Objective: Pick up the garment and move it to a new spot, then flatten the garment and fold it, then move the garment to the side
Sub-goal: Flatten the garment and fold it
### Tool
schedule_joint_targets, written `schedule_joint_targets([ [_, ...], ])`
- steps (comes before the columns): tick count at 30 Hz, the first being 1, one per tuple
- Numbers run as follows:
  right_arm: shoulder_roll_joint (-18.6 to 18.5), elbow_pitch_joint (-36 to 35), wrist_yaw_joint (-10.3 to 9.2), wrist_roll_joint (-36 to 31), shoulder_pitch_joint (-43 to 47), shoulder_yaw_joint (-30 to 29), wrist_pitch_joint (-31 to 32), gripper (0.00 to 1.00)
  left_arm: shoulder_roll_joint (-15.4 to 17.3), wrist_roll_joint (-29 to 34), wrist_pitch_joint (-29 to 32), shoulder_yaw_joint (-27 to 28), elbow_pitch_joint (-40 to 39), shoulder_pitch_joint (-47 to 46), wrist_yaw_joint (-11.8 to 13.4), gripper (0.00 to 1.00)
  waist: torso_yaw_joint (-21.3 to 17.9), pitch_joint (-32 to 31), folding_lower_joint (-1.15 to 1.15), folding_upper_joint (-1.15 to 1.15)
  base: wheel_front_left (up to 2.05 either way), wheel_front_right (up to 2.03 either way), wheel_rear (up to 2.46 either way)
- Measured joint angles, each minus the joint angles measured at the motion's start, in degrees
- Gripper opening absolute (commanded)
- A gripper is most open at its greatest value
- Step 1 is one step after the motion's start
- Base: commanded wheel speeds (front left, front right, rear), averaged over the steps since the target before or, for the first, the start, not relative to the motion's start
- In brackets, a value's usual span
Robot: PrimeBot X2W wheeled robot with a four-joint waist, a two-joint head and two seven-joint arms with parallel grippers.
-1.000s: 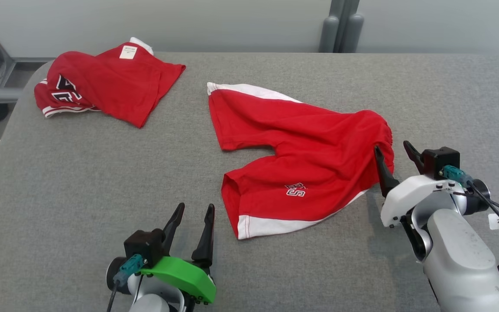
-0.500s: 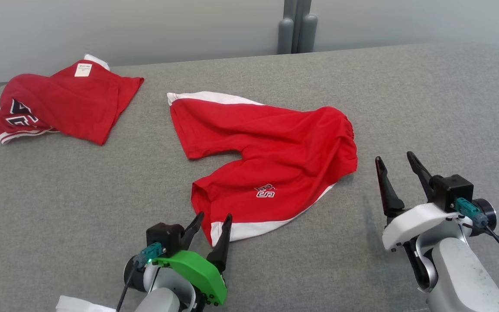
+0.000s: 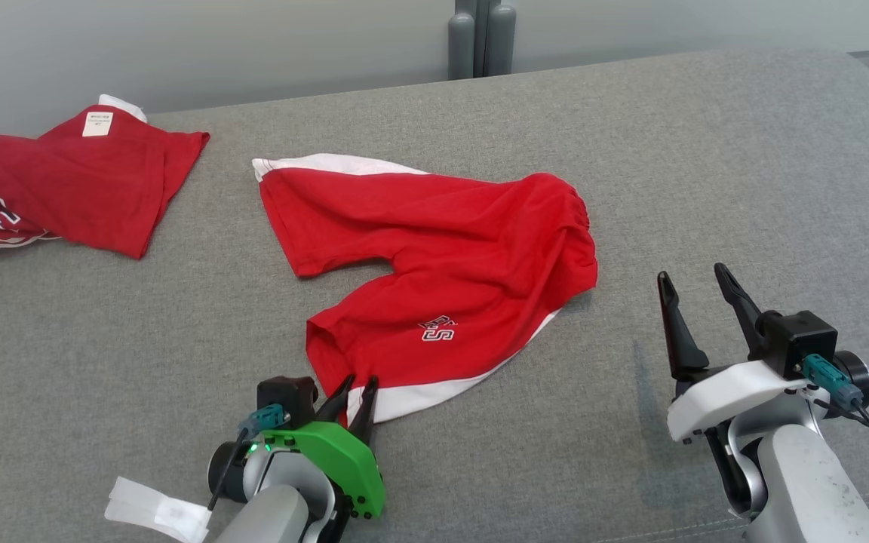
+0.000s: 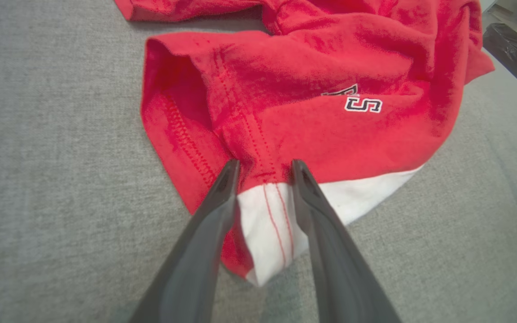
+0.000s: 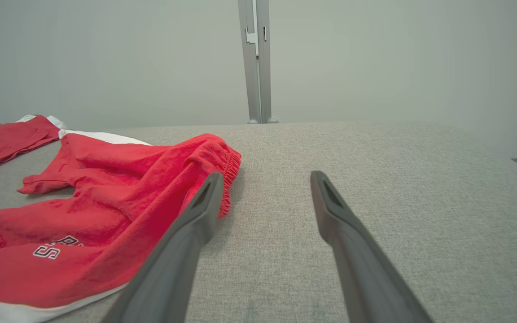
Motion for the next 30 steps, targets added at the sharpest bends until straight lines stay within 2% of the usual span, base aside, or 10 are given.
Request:
schedule_joint_targets([
  [1, 0.0, -0.3, 0.0, -0.1, 0.0, -0.1, 0.0, 1.0, 0.0, 0.1, -0.3, -0.5, 0.7, -0.3, 0.3, 0.42, 0.0, 0.0, 0.0, 0.0, 0.0, 0.0, 0.0],
  [3, 0.2, -0.8, 0.0, -0.2, 0.2, -0.2, 0.2, 1.0, 0.0, -0.6, -0.8, -0.7, 1.7, -0.9, 1.3, 0.54, 0.0, 0.1, 0.0, 0.0, 0.0, 0.0, 0.0],
  [6, 0.4, -1.3, 0.0, -0.2, 0.5, -0.2, 0.5, 1.0, 0.0, -0.9, -1.0, -1.5, 3.6, -1.8, 1.8, 0.86, 0.0, 0.1, 0.0, 0.0, 0.0, 0.0, 0.0],
  [8, 0.5, -1.5, 0.0, -0.2, 0.6, -0.1, 0.5, 1.0, 0.0, -1.3, -1.2, -2.3, 4.4, -2.3, 1.7, 0.85, 0.0, 0.2, 0.0, 0.0, 0.0, 0.0, 0.0],
  [9, 0.5, -1.6, 0.0, -0.2, 0.6, -0.1, 0.6, 1.0, 0.0, -1.6, -1.6, -2.6, 4.6, -2.5, 1.4, 0.76, 0.0, 0.2, 0.0, 0.0, 0.0, 0.0, 0.0],
  [10, 0.6, -1.7, 0.0, -0.2, 0.6, -0.1, 0.6, 1.0, 0.0, -2.0, -1.7, -3.0, 4.6, -2.7, 1.2, 0.62, 0.1, 0.2, 0.0, 0.0, 0.0, 0.0, 0.0],
  [14, 0.8, -1.9, 0.0, -0.2, 0.7, -0.2, 0.6, 1.0, 0.0, -3.4, -2.7, -4.8, 4.4, -3.5, 0.9, 0.3, 0.1, 0.1, 0.0, 0.0, 0.0, 0.0, 0.0],
  [17, 0.9, -1.9, 0.0, -0.2, 0.8, -0.2, 0.5, 1.0, 0.0, -3.7, -3.1, -6.6, 4.3, -4.0, 0.9, 0.0, 0.1, 0.1, 0.0, 0.0, 0.0, 0.0, 0.0],
  [22, 1.0, -2.1, 0.0, -0.2, 0.9, -0.9, 0.4, 1.0, 0.0, -4.0, -4.6, -5.4, 0.9, -5.7, 2.4, 0.0, 0.3, 0.1, 0.0, 0.0, 0.0, 0.0, 0.0],
  [30, 1.2, -2.1, 0.0, -0.3, 1.3, -1.1, 0.5, 1.0, 1.5, 0.4, -4.9, 5.2, -10.2, -5.7, 4.4, 0.0, 1.0, 0.5, 0.0, 0.0, 0.0, 0.0, 0.0],
])
